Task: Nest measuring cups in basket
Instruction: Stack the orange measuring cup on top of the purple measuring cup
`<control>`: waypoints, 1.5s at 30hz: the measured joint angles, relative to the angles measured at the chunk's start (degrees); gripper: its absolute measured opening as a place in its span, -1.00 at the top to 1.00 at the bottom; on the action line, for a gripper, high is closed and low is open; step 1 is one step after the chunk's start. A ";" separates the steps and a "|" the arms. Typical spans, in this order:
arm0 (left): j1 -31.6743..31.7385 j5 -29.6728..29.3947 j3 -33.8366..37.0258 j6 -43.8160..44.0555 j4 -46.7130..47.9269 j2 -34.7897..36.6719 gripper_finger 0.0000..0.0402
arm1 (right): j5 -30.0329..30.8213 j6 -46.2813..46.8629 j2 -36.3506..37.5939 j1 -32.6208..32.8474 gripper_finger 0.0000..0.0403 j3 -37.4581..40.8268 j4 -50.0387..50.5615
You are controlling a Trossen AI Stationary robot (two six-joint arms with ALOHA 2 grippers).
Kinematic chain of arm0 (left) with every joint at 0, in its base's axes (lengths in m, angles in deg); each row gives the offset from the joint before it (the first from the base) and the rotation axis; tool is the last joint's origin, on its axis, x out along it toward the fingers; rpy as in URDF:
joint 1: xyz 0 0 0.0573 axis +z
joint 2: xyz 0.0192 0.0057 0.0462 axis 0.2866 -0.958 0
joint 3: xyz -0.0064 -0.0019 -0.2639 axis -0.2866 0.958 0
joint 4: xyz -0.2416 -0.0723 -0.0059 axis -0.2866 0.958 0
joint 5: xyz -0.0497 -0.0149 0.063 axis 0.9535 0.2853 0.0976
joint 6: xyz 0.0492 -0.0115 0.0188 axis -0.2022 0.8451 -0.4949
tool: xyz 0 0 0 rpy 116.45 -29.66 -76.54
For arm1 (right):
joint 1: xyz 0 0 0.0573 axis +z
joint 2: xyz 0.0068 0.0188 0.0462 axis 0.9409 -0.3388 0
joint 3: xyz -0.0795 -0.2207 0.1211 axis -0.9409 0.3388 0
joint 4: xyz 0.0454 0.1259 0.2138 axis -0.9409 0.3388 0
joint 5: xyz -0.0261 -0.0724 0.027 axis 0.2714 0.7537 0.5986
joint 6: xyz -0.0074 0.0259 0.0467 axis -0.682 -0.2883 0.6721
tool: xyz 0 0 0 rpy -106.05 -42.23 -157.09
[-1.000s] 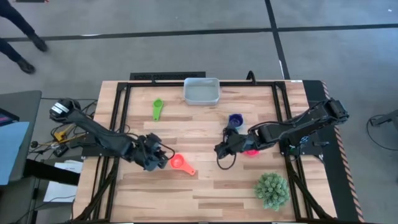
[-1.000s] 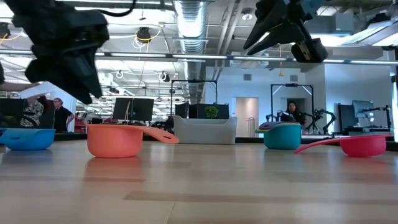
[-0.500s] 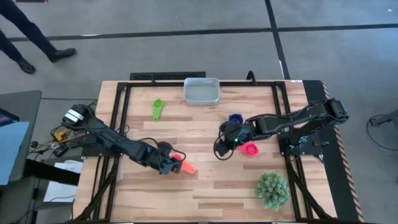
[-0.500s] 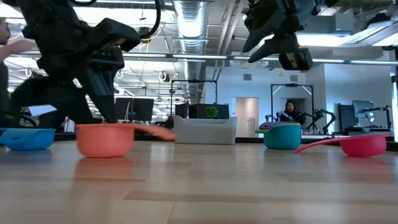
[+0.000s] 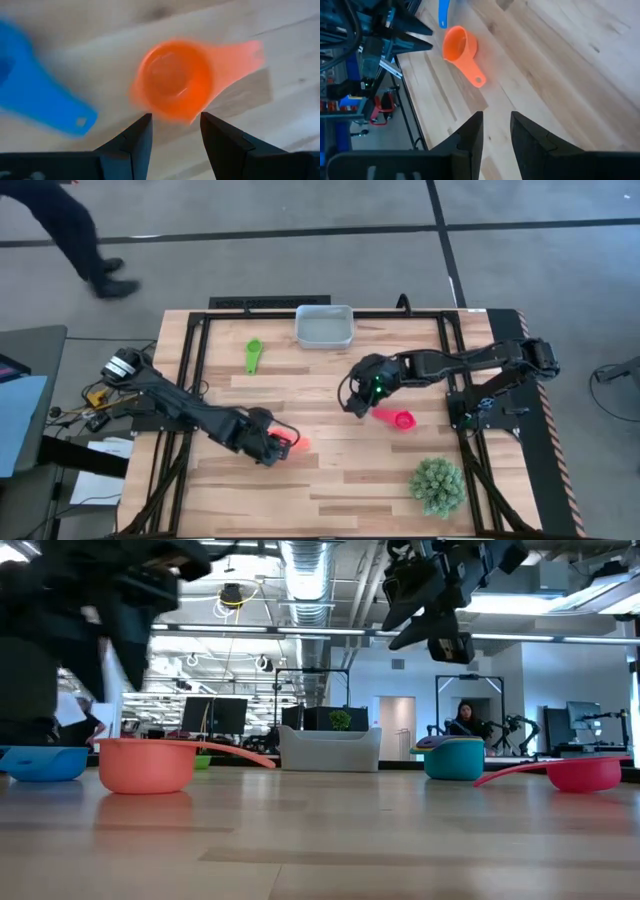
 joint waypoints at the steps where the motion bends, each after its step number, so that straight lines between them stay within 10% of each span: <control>1: -1.00 0.50 -0.08 4.32 1.28 0.02 0.23 | -0.33 -0.59 0.00 -0.46 0.39 0.00 0.06; 8: -6.23 -4.56 0.12 26.72 2.24 -1.71 0.24 | -1.74 -3.90 0.00 -2.29 0.38 0.00 0.16; 22: -2.02 -1.16 0.16 26.44 0.67 -8.41 0.28 | -7.43 -7.75 0.02 -5.85 0.40 0.00 0.62; 31: 2.62 -0.56 0.14 11.57 1.38 -8.41 0.94 | -7.63 -9.09 0.07 -5.78 0.50 -0.01 3.53; 45: 15.29 0.16 -4.89 -31.30 -2.39 -8.09 0.99 | -4.62 -10.85 13.60 -7.12 0.54 0.00 13.32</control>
